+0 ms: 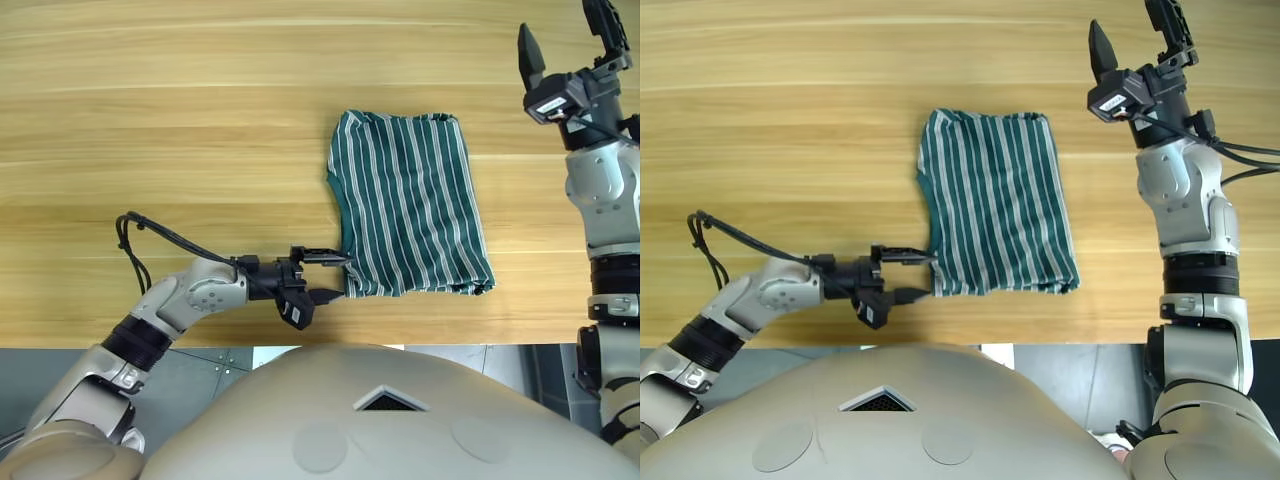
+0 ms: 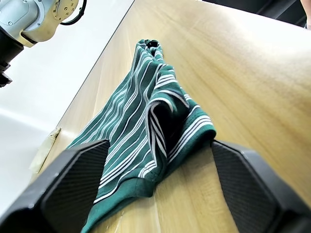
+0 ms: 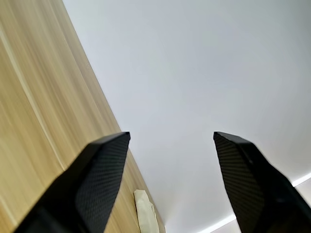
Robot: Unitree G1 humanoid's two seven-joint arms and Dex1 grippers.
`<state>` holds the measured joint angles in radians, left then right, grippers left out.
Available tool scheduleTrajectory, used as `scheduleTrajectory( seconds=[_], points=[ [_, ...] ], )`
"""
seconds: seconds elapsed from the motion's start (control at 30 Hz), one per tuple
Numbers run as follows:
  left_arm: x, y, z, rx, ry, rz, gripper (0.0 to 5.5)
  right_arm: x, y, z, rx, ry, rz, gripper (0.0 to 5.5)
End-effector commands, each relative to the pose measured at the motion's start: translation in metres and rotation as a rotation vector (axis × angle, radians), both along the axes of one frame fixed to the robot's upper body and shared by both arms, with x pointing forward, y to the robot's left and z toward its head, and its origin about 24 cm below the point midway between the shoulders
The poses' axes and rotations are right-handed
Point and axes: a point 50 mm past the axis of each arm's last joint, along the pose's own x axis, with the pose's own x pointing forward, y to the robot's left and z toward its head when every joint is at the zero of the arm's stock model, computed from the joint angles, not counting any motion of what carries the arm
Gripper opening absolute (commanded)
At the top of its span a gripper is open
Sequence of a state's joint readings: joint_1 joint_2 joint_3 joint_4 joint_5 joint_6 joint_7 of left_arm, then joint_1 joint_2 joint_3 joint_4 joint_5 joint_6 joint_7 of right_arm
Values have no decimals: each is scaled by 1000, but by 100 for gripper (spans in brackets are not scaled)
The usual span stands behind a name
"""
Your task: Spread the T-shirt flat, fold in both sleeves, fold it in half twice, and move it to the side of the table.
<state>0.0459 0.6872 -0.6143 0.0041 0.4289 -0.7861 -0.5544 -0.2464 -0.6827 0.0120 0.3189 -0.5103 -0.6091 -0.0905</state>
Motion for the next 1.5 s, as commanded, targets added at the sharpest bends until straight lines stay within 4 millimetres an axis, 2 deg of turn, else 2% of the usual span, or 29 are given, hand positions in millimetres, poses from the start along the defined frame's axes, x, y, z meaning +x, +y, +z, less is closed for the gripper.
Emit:
scheduleTrajectory(
  seconds=[0.03, 0.2, 0.37, 0.6, 0.9, 1.13, 1.27, 1.37, 1.43, 1.5],
  points=[
    [-2, 8, -24, 168, 32, -8, 388, 4, 0, 3, 4, -19, -5, 317],
    [3, 4, -28, 168, 22, -7, 388, 6, 0, 0, 16, -16, -13, 317],
    [-2, 2, -30, 157, 48, -44, 388, 7, -3, -2, 21, -10, -22, 317],
    [-17, 4, -31, 153, 116, -101, 275, 9, -3, -4, 29, -8, -29, 317],
    [-6, 1, -35, 181, 66, -66, 154, 7, 1, -6, 29, -8, -16, 317],
    [5, -8, -39, 167, 31, -32, 70, 0, 1, -16, 26, 29, -12, 317],
    [-3, -6, -44, 176, 72, -48, 28, -26, -9, -33, -90, 185, 49, 317],
    [-8, 0, -45, 183, 101, -39, 4, -46, -26, -31, -152, 272, 47, 317],
    [-7, 9, -41, 186, 116, -7, 1, -67, -39, -39, -230, 418, 50, 317],
    [-5, 19, -37, 173, 138, 50, 1, -97, -54, -59, -319, 633, 47, 317]
  ],
)
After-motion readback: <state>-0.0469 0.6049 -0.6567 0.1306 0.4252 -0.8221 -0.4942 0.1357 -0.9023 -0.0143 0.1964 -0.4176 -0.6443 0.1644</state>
